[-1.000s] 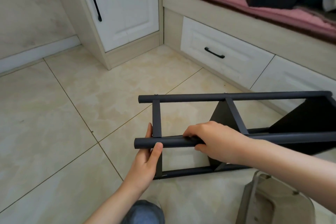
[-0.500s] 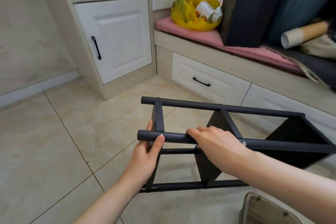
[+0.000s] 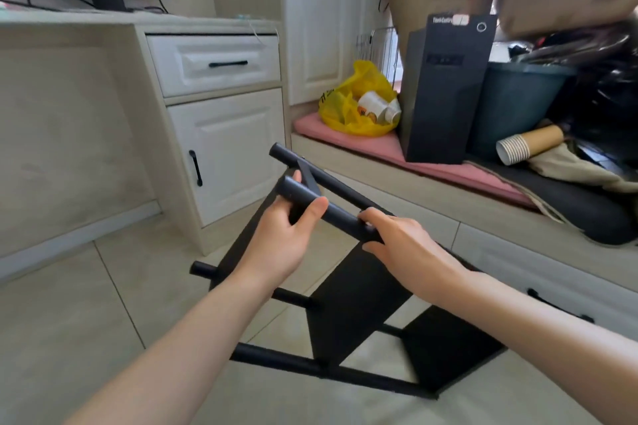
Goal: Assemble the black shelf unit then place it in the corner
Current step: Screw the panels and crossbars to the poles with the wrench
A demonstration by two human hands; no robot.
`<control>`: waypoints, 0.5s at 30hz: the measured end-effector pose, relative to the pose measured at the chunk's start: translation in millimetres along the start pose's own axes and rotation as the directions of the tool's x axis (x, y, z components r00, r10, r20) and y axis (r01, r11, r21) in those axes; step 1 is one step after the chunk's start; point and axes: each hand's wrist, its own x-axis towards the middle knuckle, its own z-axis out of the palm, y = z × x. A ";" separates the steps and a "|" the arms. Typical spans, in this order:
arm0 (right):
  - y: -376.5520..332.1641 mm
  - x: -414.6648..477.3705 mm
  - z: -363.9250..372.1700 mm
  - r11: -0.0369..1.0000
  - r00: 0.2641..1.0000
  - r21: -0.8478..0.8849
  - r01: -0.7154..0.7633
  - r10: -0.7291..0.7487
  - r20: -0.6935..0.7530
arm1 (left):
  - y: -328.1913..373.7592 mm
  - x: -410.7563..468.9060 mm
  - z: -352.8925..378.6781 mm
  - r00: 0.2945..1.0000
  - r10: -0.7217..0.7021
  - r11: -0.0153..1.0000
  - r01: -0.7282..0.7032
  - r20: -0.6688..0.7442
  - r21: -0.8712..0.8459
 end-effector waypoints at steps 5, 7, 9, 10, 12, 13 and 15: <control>-3.2 -1.9 -27.6 0.971 0.994 0.225 -0.080 0.094 -0.050 | 54.4 14.7 7.5 0.984 0.174 0.968 -0.161 -0.050 0.191; -2.8 -8.6 -33.4 0.958 0.992 0.274 -0.088 0.110 -0.065 | 68.4 12.8 12.0 0.975 0.220 0.939 -0.204 -0.029 0.277; -2.0 -16.2 -37.6 0.944 0.988 0.314 -0.104 0.135 -0.077 | 72.9 5.7 14.5 0.967 0.252 0.882 -0.243 0.032 0.403; -1.2 -19.8 -39.4 0.935 0.985 0.333 -0.121 0.154 -0.076 | 70.8 0.3 15.0 0.962 0.267 0.838 -0.261 0.057 0.480; 1.6 -27.1 -42.7 0.915 0.979 0.374 -0.148 0.189 -0.075 | 59.1 -11.0 12.8 0.947 0.315 0.723 -0.279 0.059 0.632; 3.7 -30.6 -44.6 0.905 0.975 0.395 -0.159 0.206 -0.080 | 52.3 -15.9 10.1 0.940 0.338 0.675 -0.275 0.045 0.685; 8.4 -36.6 -48.2 0.884 0.964 0.432 -0.181 0.246 -0.099 | 41.4 -22.5 4.5 0.942 0.335 0.635 -0.251 0.032 0.731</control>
